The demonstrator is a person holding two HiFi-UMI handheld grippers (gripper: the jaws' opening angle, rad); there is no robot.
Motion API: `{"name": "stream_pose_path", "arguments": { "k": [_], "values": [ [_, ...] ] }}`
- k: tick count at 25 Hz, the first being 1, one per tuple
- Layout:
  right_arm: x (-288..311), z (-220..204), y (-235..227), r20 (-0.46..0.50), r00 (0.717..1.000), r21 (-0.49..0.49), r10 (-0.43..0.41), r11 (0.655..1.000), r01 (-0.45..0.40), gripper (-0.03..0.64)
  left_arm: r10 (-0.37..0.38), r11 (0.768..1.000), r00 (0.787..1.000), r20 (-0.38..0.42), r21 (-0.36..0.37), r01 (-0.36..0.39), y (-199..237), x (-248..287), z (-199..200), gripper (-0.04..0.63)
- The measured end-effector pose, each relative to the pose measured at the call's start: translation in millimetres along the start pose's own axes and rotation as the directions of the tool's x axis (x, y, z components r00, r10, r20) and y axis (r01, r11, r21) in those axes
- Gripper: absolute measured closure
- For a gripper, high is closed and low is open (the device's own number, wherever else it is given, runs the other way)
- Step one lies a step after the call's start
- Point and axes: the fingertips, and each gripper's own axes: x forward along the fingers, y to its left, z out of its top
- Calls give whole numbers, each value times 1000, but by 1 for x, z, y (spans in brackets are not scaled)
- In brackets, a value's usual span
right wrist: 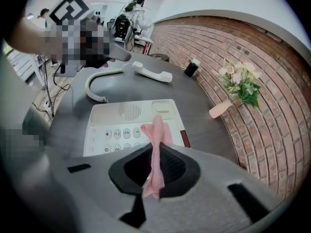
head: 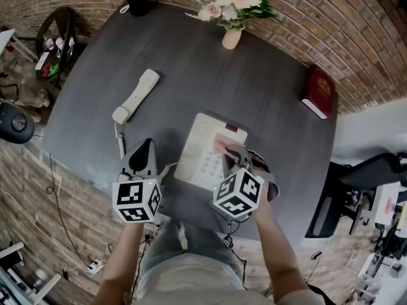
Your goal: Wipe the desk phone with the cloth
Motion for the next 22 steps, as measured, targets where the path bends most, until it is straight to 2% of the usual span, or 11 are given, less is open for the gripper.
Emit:
{"name": "stream_pose_path", "arguments": {
  "k": [22],
  "values": [
    [-12, -1, 34, -1, 1000, 3, 31, 1000, -31, 595, -16, 1000, 1000, -4, 5, 16, -2, -20, -8, 592]
  ]
}}
